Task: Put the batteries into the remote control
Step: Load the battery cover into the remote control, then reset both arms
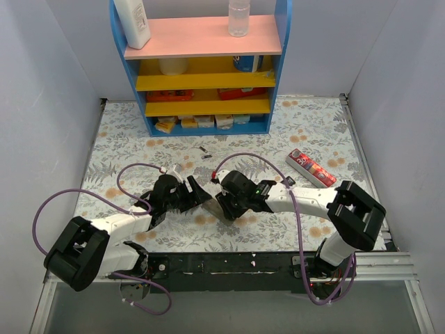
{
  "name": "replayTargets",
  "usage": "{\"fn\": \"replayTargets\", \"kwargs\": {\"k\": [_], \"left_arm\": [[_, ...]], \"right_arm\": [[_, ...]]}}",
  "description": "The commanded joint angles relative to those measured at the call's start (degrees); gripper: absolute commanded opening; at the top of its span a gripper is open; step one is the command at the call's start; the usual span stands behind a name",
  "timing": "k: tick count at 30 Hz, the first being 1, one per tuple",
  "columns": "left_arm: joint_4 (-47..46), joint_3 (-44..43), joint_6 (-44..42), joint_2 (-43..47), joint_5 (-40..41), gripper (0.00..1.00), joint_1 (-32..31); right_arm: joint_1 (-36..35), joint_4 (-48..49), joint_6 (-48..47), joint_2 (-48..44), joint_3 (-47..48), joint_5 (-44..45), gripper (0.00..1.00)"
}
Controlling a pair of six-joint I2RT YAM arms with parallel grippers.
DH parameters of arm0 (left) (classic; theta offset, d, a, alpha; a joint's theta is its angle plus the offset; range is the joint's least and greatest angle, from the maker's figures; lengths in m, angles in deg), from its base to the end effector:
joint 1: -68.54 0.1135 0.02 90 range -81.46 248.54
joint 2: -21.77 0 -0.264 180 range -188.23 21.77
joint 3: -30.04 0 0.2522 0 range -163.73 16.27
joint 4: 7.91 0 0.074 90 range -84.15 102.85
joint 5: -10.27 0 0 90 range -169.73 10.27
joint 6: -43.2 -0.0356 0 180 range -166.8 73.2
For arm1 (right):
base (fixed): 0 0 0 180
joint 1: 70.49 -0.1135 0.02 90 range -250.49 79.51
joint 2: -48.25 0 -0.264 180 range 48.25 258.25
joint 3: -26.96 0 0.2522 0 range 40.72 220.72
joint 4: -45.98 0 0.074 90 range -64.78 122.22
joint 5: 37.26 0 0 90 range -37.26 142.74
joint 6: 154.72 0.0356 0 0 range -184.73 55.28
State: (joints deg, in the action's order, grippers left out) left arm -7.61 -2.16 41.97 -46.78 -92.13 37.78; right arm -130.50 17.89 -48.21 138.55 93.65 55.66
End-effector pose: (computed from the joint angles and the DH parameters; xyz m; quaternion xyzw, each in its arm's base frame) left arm 0.1799 -0.1159 0.1448 -0.3883 0.8004 -0.4342 0.1414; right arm 0.1617 0.2766 0.1905 -0.3422 0.8802 0.1842 0.2724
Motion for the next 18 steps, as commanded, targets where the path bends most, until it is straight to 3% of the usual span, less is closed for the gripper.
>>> {"fn": "replayTargets", "kwargs": {"k": [1, 6, 12, 14, 18], "left_arm": [[1.23, -1.16, -0.53, 1.84, 1.77, 0.69, -0.09], [3.34, -1.25, 0.0, 5.27, 3.17, 0.72, -0.09], [10.71, -3.62, -0.09, 14.05, 7.83, 0.93, -0.09], [16.05, -6.34, -1.49, 16.86, 10.89, 0.98, 0.0], [25.3, -11.35, -4.65, 25.98, 18.71, 0.98, 0.09]], "right_arm": [[-0.28, 0.88, 0.19, 2.07, -3.17, 0.51, 0.42], [-0.64, 0.0, -0.08, 2.51, -4.94, 1.3, 0.42], [-0.02, 0.09, -2.01, -3.45, 1.11, 6.02, 0.44], [1.9, -0.26, -2.27, -4.86, 2.44, 10.76, 0.52], [8.14, 0.0, -1.66, -11.52, 1.92, 16.67, 0.64]]}}
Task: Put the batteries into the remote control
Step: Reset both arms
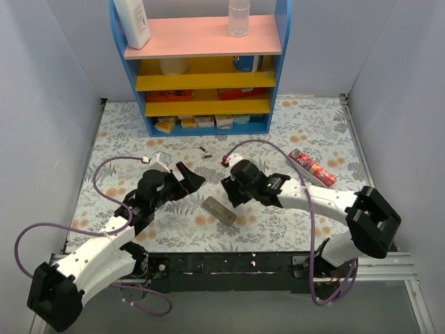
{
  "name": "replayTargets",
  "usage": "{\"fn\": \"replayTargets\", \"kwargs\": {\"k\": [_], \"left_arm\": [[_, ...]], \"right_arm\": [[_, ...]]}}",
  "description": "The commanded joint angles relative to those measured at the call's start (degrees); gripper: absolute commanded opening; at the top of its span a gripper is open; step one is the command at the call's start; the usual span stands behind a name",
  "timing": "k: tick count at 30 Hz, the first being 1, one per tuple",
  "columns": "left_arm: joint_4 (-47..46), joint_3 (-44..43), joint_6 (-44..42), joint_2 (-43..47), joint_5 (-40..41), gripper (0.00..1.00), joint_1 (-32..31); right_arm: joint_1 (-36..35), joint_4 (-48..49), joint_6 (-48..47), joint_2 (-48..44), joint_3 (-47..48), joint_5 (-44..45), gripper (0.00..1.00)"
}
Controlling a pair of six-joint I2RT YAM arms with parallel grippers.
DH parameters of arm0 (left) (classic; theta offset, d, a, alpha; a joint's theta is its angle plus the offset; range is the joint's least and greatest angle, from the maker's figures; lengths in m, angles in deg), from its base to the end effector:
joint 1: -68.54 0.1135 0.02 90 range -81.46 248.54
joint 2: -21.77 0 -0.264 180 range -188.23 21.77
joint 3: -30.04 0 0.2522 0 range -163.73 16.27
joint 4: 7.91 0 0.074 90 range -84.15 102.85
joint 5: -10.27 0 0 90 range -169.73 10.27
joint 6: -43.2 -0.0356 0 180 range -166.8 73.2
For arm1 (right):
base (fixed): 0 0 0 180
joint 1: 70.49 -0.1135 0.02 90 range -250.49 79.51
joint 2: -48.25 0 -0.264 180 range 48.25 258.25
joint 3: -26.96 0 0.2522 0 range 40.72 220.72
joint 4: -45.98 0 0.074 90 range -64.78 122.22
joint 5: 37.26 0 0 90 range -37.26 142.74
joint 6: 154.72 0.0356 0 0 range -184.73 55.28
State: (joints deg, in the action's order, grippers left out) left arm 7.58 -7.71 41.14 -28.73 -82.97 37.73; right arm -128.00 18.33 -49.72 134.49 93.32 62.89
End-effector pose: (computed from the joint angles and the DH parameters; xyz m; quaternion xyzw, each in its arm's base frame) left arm 0.1661 -0.1014 0.2097 -0.3975 0.7604 -0.4538 0.2405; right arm 0.1737 0.2610 0.2107 -0.3067 0.8769 0.1469 0.3397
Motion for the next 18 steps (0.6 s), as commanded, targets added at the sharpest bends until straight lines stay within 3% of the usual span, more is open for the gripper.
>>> {"fn": "replayTargets", "kwargs": {"k": [1, 10, 13, 18], "left_arm": [[13.69, -7.98, -4.53, 9.53, 11.23, 0.98, 0.05], [27.87, -17.14, -12.0, 28.15, 33.02, 0.98, 0.05], [29.02, -18.02, -12.97, 32.29, 38.04, 0.98, 0.05], [28.58, -18.11, -16.66, 40.12, 39.36, 0.98, 0.05]], "right_arm": [[9.32, -0.61, 0.72, -9.23, 0.94, 9.97, 0.66], [29.37, -4.11, -0.06, -39.1, -9.88, 18.67, 0.84], [30.53, -5.36, -0.94, -47.98, -11.55, 23.5, 0.9], [30.53, -5.62, -0.77, -59.67, -14.89, 25.97, 0.91]]}}
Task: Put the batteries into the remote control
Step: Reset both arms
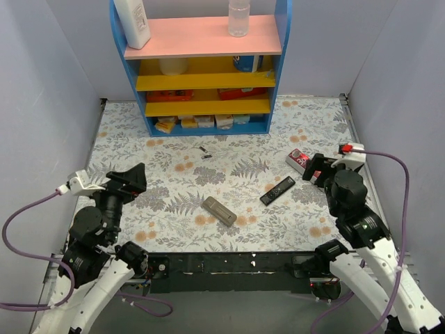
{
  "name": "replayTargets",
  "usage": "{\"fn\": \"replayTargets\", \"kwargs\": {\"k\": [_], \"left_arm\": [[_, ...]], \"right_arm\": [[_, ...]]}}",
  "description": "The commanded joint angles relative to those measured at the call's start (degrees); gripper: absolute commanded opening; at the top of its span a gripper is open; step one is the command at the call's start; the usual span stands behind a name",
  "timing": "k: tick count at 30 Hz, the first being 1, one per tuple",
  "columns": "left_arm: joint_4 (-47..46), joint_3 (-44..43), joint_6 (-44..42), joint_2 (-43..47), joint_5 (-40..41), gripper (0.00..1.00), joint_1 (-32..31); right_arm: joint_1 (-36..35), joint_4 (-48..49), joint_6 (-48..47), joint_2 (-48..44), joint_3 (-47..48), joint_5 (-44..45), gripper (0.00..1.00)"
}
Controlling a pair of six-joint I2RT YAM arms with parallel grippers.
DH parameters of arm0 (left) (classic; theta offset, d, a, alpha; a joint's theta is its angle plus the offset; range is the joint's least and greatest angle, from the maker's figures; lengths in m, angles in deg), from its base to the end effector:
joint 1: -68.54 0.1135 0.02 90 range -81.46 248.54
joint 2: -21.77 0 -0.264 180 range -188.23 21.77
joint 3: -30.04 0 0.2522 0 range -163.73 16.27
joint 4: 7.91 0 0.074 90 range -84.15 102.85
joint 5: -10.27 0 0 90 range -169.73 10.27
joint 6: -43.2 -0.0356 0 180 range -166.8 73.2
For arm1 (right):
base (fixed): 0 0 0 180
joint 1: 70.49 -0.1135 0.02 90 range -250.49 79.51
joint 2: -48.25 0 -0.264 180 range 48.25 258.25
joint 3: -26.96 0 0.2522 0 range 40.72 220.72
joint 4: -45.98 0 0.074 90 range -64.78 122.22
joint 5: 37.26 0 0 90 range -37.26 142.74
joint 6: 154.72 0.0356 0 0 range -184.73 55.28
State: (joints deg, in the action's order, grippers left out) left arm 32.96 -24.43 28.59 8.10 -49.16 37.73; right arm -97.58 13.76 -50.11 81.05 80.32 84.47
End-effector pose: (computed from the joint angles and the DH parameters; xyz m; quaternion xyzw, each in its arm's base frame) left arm 0.0600 -0.0147 0.3406 -0.4312 0.5609 -0.4331 0.5585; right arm 0.1299 0.0454 0.3240 0.0906 0.7601 0.0182 0.6432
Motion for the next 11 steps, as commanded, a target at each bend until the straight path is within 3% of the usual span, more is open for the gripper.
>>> {"fn": "replayTargets", "kwargs": {"k": [1, 11], "left_arm": [[3.64, -1.3, -4.38, 4.17, 6.6, 0.98, 0.05], [5.14, -2.27, -4.2, 7.78, 8.1, 0.98, 0.05]], "right_arm": [[0.11, -1.05, -0.37, -7.47, -2.15, 4.4, 0.91], [0.11, -3.42, -3.09, -16.88, -3.3, 6.5, 0.91]]}}
